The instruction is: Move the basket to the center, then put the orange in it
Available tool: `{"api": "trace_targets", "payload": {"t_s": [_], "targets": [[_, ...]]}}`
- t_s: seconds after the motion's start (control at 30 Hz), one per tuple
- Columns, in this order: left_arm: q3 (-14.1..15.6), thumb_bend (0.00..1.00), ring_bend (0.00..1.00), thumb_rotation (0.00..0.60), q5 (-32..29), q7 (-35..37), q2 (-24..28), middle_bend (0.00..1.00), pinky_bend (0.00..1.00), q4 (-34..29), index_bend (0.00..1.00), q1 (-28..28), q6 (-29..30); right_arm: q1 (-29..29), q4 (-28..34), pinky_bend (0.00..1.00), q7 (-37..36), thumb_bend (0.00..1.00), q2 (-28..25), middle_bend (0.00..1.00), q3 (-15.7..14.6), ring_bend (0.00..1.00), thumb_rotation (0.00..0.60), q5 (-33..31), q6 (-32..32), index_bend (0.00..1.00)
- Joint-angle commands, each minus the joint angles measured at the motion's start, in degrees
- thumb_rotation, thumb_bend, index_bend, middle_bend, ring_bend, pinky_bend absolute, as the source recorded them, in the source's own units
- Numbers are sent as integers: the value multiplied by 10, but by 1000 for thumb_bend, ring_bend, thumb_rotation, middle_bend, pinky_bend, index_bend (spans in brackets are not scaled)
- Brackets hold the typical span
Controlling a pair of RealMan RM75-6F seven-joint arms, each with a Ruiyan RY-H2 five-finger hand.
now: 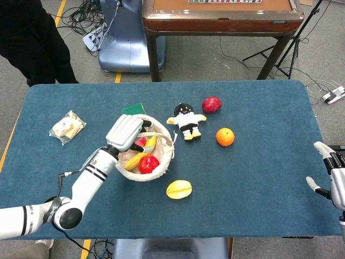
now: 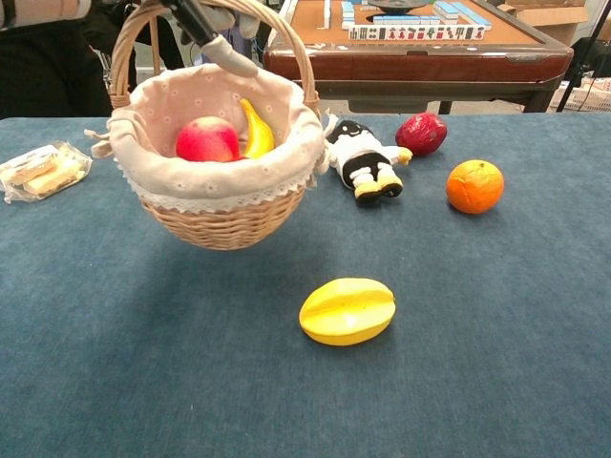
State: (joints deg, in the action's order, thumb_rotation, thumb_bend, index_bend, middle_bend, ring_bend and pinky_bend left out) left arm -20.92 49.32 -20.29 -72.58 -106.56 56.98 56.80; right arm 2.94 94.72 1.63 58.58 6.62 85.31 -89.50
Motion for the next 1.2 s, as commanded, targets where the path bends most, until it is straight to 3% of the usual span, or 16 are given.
{"api": "trace_targets", "payload": {"t_s": [0.03,0.5,0.8,0.9,0.93,1.07,1.13,1.2], "targets": [[-5,125,825,600,-10,-12,-22,954,679,7,773,20,3,0,1,352,0,161,-1,206,0,221,600,0,1,162],[-7,125,811,600,-57,-83,-122,943,678,71,765,101,19,1,-2,352,-9,161,-5,206,-2,221,600,4,3,162],[6,125,747,600,-80,-95,-159,880,678,122,716,114,24,3,-14,352,-21,161,-1,206,-2,221,600,0,9,162],[10,125,662,600,-87,-93,-161,789,675,134,632,111,21,4,-16,352,-22,161,-1,206,-1,221,600,-1,10,162],[11,125,587,600,-95,-94,-157,719,658,134,551,110,16,4,-16,352,-22,161,-1,206,-1,221,600,-1,11,162],[9,124,236,600,-126,-93,-136,304,462,121,224,108,-4,6,-15,352,-19,161,1,206,-1,221,600,-2,14,162],[8,123,147,600,-128,-88,-126,188,381,115,131,105,-7,7,-15,352,-18,161,1,206,-1,221,600,-2,15,162],[8,123,118,600,-127,-82,-115,146,322,107,72,100,-9,7,-14,352,-16,161,1,206,-1,221,600,-2,16,162]]}}
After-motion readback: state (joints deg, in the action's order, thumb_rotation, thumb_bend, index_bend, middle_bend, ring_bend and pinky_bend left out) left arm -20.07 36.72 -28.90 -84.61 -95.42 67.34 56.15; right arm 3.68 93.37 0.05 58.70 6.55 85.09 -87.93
